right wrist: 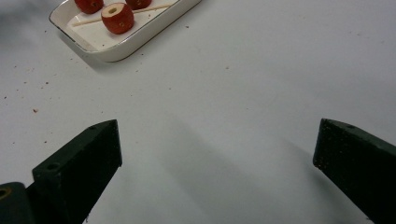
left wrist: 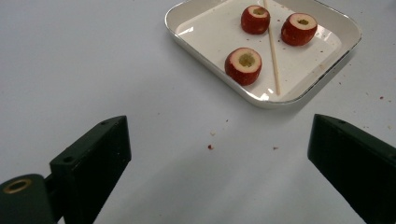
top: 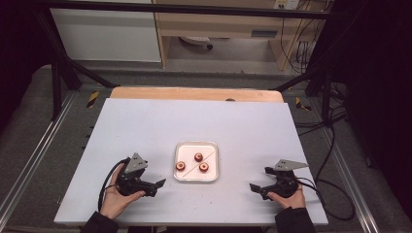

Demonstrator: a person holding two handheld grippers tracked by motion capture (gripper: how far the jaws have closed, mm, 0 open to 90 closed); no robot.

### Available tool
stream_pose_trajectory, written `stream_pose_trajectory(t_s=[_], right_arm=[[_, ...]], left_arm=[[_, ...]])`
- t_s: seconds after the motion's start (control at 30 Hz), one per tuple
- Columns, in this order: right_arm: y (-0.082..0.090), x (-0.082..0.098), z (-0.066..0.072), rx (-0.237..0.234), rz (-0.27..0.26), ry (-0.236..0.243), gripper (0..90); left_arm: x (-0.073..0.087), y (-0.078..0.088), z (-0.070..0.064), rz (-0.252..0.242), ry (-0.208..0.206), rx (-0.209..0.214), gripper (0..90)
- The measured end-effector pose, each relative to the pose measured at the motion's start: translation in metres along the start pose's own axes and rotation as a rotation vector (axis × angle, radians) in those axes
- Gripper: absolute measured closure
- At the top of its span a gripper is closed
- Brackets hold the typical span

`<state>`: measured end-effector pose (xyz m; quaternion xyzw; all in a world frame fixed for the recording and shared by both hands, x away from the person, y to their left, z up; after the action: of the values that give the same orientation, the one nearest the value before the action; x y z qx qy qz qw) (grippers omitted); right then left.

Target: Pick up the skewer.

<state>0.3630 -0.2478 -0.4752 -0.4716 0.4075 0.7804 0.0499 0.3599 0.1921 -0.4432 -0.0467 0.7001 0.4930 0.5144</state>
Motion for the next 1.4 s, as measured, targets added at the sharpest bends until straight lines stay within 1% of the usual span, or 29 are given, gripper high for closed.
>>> stream_pose_trajectory(t_s=[0.2, 0.3, 0.47, 0.5, 0.57, 0.6, 0.7, 0.73, 0.8, 0.83, 0.87, 0.9, 1.0, 1.03, 1.07, 1.13, 1.27, 1.3, 1.33, 1.4], right_arm=[[0.0, 0.0, 0.0, 0.002, 0.0, -0.004, 1.7], [0.0, 0.0, 0.0, 0.003, 0.001, -0.003, 1.7], [-0.001, -0.001, 0.001, 0.004, 0.004, 0.006, 1.7], [-0.001, -0.001, 0.001, 0.004, 0.004, 0.006, 1.7], [-0.002, 0.0, 0.001, 0.006, 0.008, 0.006, 1.7], [-0.002, -0.001, 0.001, 0.005, 0.007, 0.005, 1.7], [-0.002, 0.0, 0.001, 0.005, 0.009, 0.004, 1.7], [-0.002, 0.0, 0.001, 0.005, 0.011, 0.005, 1.7], [-0.002, 0.0, 0.001, 0.006, 0.01, 0.004, 1.7], [-0.002, 0.0, 0.001, 0.005, 0.009, 0.003, 1.7], [-0.002, 0.0, 0.001, 0.004, 0.009, 0.004, 1.7], [-0.003, 0.0, 0.001, 0.004, 0.009, 0.005, 1.7], [-0.003, 0.0, 0.001, 0.005, 0.011, 0.01, 1.7], [-0.003, 0.0, 0.001, 0.005, 0.011, 0.011, 1.7], [-0.003, 0.0, 0.001, 0.004, 0.012, 0.011, 1.7], [-0.003, 0.0, 0.001, 0.003, 0.011, 0.01, 1.7], [-0.003, 0.0, 0.001, 0.001, 0.015, 0.007, 1.8], [-0.003, 0.0, 0.001, 0.001, 0.016, 0.01, 1.8], [-0.003, 0.0, 0.001, 0.0, 0.016, 0.009, 1.8], [-0.003, 0.0, 0.001, 0.001, 0.015, 0.01, 1.8]], left_arm=[[-0.017, -0.004, -0.01, 0.002, -0.018, 0.007, 6.1], [-0.023, -0.009, -0.015, 0.015, -0.028, 0.002, 6.3], [-0.035, -0.02, -0.026, 0.034, -0.053, 0.009, 6.6], [-0.035, -0.02, -0.026, 0.034, -0.053, 0.009, 6.8], [-0.041, -0.029, -0.031, 0.059, -0.066, 0.014, 6.8], [-0.041, -0.029, -0.031, 0.059, -0.066, 0.014, 7.1], [-0.049, -0.039, -0.037, 0.079, -0.075, 0.026, 9.1], [-0.049, -0.039, -0.037, 0.079, -0.075, 0.026, 9.8], [-0.054, -0.048, -0.042, 0.097, -0.085, 0.024, 11.2], [-0.054, -0.048, -0.042, 0.097, -0.085, 0.024, 12.1], [-0.058, -0.053, -0.044, 0.106, -0.081, 0.026, 13.3], [-0.058, -0.053, -0.044, 0.106, -0.081, 0.026, 14.7], [-0.062, -0.061, -0.046, 0.119, -0.076, 0.011, 21.7], [-0.064, -0.066, -0.046, 0.128, -0.058, 0.033, 24.8], [-0.064, -0.066, -0.046, 0.128, -0.058, 0.033, 27.5], [-0.065, -0.073, -0.046, 0.129, -0.044, 0.039, 32.9], [-0.066, -0.078, -0.048, 0.141, -0.05, 0.048, 40.2], [-0.066, -0.082, -0.051, 0.149, -0.067, 0.044, 42.2], [-0.066, -0.083, -0.052, 0.155, -0.074, 0.043, 44.0], [-0.066, -0.086, -0.053, 0.161, -0.076, 0.05, 48.3]])
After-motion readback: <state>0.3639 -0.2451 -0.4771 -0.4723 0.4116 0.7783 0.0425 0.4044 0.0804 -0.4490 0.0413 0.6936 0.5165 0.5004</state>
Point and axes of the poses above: each handheld gripper's, and its own axes: y roughly backward along the jaws, x roughly out of its underside, z roughly to its left, the point moved 3 cm from there along -y, roughly forward along the jaws, and after that the axes turned 2 degrees about -x, right-handed, at the moved point
